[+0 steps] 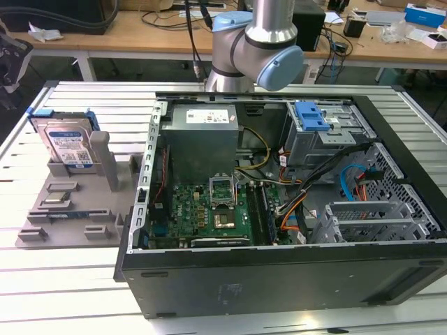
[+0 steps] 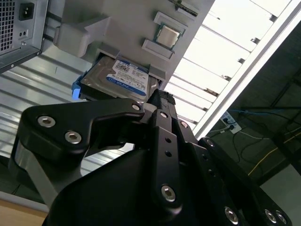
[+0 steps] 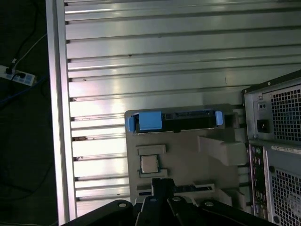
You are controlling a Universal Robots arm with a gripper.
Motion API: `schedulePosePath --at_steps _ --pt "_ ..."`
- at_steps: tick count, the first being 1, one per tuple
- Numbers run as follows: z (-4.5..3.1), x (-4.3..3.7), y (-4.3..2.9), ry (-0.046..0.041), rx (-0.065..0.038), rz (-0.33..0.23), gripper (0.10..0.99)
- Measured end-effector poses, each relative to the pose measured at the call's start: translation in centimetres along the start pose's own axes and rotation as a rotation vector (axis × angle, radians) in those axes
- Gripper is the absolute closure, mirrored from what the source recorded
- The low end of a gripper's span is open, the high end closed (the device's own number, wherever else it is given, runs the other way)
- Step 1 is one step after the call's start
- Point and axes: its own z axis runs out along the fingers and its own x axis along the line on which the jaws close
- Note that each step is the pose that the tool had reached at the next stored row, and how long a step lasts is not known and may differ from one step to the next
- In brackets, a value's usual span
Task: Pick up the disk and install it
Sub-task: 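Reach for the disk, then pick up the disk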
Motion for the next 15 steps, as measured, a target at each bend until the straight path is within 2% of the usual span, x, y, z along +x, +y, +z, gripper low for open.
schedulePosePath --at_steps 5,6,7,15 --pt "0.00 0.00 0.01 0.0001 0.000 -0.002 0.980" --pt "0.00 0.01 0.01 0.0026 -0.001 -0.057 0.980" --pt "0.00 0.00 0.01 0.0037 -0.002 -0.082 0.980" --pt "0.00 0.00 0.01 0.0103 -0.005 -0.229 0.980"
